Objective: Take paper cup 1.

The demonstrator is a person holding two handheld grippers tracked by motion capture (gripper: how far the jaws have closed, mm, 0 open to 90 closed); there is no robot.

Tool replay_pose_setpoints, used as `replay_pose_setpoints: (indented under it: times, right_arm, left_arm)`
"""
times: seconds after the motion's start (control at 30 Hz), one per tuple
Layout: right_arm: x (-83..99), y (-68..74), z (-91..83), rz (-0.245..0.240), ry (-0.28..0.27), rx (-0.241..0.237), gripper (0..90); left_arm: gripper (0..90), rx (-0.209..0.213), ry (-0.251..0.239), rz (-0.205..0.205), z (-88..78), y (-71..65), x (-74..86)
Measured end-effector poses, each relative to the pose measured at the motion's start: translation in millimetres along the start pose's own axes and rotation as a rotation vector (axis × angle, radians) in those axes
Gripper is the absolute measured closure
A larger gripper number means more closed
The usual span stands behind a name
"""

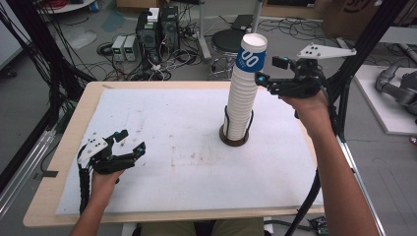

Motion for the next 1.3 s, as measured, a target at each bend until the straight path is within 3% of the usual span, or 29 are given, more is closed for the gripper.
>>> replay_pose_setpoints:
  times: [0.3, 0.83, 0.93, 1.07, 1.3]
  right_arm:
    - [-15.7, -12.7, 13.5, 0.016, 0.03, 0.02, 19.5]
    - [-32.2, -18.1, 45.3, 0.058, 0.045, 0.02, 19.8]
    - [-32.8, -18.5, 47.0, 0.059, 0.046, 0.023, 20.6]
    - [-34.0, -20.2, 46.6, 0.056, 0.032, 0.03, 27.9]
    - [-35.8, -20.9, 45.1, 0.05, 0.024, 0.031, 28.9]
  left_arm:
    - [15.2, 0.0, 0.0, -0.001, 0.1, 0.0, 0.0]
    - [15.3, 0.008, 0.008, 0.0, 1.5, -0.9, 0.9]
    - [15.3, 0.008, 0.012, 0.001, 1.5, -0.9, 1.1]
    - [15.3, 0.01, 0.011, 0.0, 1.6, -0.6, 0.9]
    - [15.3, 0.011, 0.014, -0.004, 1.9, -0.7, 1.2]
Point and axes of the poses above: each handheld gripper's, and its own axes: z roughly forward along the jaws, x roughly out of its underside, y roughly to its left, the point moved 3 cm from there along z, roughly forward along the jaws, and after that the axes turned 10 degrees about -z, right-handed, at the moved point
